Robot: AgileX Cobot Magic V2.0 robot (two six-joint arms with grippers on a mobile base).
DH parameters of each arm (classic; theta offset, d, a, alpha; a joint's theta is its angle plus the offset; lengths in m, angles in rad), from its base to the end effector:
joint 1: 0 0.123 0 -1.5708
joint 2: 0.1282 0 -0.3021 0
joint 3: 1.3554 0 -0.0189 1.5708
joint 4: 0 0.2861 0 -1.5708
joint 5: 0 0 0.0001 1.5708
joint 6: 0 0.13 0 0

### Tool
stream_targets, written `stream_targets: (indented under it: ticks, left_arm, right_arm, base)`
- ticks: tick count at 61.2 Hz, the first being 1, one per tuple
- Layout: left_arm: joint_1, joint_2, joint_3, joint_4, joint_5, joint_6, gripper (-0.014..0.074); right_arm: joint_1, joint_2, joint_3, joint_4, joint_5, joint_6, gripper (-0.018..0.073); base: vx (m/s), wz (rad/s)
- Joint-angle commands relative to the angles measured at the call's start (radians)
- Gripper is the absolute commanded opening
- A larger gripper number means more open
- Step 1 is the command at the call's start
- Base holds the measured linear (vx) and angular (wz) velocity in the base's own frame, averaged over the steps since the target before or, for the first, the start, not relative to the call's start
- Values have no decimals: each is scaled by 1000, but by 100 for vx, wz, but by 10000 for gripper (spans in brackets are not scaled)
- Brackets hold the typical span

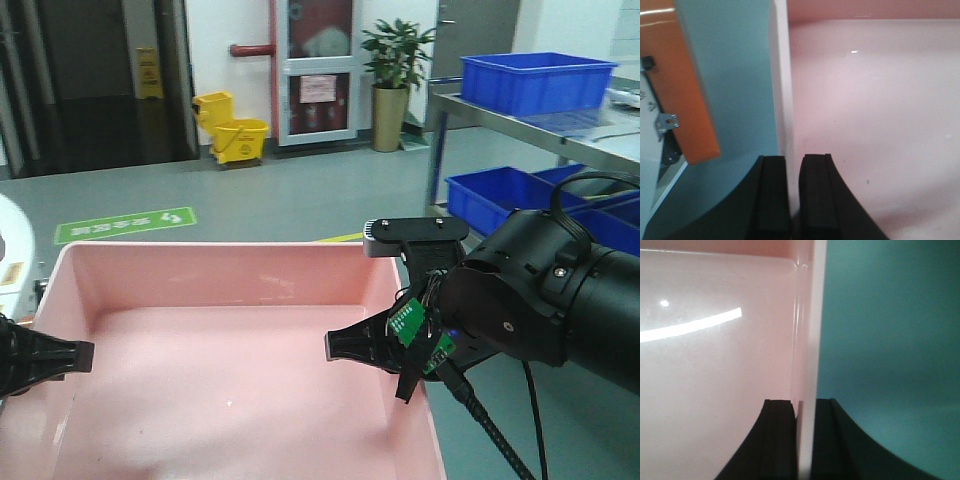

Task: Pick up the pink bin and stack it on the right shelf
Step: 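Hold the pink bin with both grippers while the base turns away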

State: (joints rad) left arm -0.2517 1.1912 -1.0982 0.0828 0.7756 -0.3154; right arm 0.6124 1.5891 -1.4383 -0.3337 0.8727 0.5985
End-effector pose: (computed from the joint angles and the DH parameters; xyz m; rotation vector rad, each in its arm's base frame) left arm 0.2956 -0.0682 0.3415 -0.0338 2.3558 -0.1811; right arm 0.3527 0.2079 0.3233 -0.1776 2.4366 0.1257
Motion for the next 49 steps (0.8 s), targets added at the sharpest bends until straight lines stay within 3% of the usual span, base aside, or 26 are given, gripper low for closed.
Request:
stream_targets:
  ticks: [1, 49]
  left_arm:
    - [2, -33, -32, 57, -64, -4, 11]
    - [2, -33, -32, 57, -61, -4, 11]
  right_arm:
    - [-16, -46, -23, -108, 11, -19, 22]
    - [-16, -46, -23, -109, 10, -18, 22]
  base:
    - [-8, -34]
    - [6, -25]
